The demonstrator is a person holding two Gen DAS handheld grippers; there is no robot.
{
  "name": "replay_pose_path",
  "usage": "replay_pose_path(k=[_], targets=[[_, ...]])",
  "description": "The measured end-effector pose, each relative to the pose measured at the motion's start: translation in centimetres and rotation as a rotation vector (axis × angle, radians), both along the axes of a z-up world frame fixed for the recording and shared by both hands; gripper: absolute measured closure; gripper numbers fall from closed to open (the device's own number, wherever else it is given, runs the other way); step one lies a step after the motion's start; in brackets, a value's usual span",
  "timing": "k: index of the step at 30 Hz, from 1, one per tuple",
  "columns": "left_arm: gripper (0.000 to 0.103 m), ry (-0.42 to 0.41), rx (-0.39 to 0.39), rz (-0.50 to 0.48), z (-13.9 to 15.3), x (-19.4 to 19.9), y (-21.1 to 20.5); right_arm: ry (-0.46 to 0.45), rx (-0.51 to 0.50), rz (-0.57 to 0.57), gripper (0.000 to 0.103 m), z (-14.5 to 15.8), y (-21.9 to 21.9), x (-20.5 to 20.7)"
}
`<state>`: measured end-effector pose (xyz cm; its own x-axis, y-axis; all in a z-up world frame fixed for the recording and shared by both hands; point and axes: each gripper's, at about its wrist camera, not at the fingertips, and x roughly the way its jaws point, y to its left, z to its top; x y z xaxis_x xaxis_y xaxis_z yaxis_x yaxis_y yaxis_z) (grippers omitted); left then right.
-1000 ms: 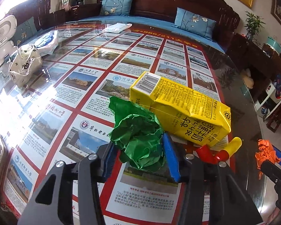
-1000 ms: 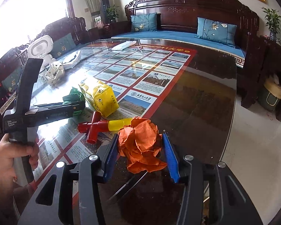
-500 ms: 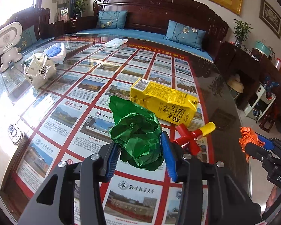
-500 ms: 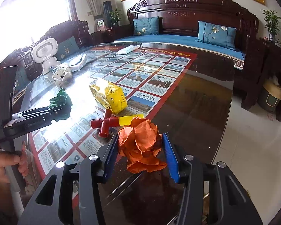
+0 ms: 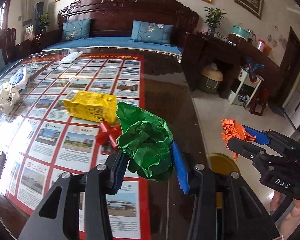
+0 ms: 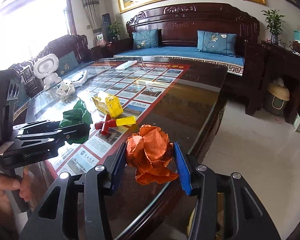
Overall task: Collect trash
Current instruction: 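Carry both crumpled papers over the yellow bucket and open both tools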
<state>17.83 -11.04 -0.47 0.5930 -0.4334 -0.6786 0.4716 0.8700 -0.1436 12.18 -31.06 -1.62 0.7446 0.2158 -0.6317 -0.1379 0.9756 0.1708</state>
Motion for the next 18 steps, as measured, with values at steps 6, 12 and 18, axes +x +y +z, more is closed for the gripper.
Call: replay_pose_path(k=[6, 12, 18], targets=[[0.059, 0.021, 0.010, -0.111, -0.7, -1.6, -6.1, 0.004, -0.013, -0.080, 0.057, -0.2, -4.5, -2.9], [0.059, 0.058, 0.043, -0.233, -2.0, -3.2, -12.8, 0.040, -0.032, -0.166, 0.056, -1.6, -9.4, -5.5], [0.059, 0.109, 0.108, -0.346, -4.2, -4.3, -19.4, 0.112, -0.042, -0.233, 0.056, -4.0, -13.8, -7.7]])
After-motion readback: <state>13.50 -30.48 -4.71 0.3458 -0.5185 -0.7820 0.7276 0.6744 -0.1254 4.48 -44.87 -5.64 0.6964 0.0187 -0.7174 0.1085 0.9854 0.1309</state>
